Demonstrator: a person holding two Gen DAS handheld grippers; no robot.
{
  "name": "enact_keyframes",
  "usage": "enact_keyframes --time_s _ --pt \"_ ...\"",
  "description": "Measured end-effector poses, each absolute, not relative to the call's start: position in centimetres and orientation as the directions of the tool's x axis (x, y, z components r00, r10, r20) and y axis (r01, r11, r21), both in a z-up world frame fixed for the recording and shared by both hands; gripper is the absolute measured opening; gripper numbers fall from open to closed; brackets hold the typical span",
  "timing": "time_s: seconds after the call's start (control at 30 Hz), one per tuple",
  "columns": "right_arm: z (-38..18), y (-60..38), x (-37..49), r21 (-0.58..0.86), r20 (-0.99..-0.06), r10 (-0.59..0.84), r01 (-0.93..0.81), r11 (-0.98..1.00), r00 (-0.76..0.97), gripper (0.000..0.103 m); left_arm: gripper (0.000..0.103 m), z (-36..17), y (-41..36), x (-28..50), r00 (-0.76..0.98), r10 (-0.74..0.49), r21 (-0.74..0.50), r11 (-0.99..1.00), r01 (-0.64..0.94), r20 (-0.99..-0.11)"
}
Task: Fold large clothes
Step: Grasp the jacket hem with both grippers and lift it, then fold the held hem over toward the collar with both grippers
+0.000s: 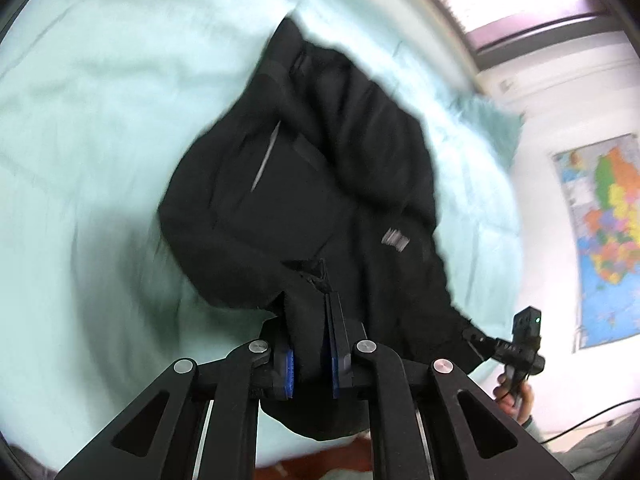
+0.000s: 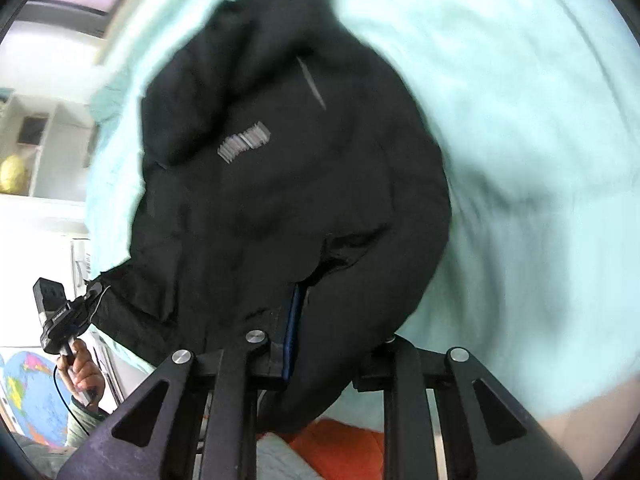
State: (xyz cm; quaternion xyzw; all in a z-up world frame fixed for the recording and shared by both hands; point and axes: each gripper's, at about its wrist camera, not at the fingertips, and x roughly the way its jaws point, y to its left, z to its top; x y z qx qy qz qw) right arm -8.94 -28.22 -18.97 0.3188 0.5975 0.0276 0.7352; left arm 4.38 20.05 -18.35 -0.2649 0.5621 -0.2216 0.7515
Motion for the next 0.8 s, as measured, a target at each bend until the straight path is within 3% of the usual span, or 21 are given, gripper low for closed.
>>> enact_keyframes --time_s 0.2,0.5,0.7,0.8 --pt "-12.1 -31.1 -3.7 0.536 -0.810 0.401 0.262 0.803 0.428 0.024 0.013 -12.9 20.4 9.4 0.393 -0.651 -0.673 0.733 0.102 -0.649" --pt "-7.2 -35.1 8.2 0.609 -0.717 0.415 0.214 0.764 0.561 0.025 0.014 -10.4 20.3 20.2 0.469 -0.636 -0.675 0.730 0.108 -0.613" --pt "-11.2 -36.6 19.5 0.629 -0.738 0.409 0.329 0.704 0.537 0.033 0.018 -15.2 17.9 32.5 0.441 -0.599 -0.684 0.728 -0.046 -0.668" --pt "-16.2 -37.3 24.0 0.651 -0.746 0.434 0.415 0.635 0.505 0.051 0.019 -20.0 16.3 37.0 0.390 -0.541 -0.625 0.770 -0.127 -0.745"
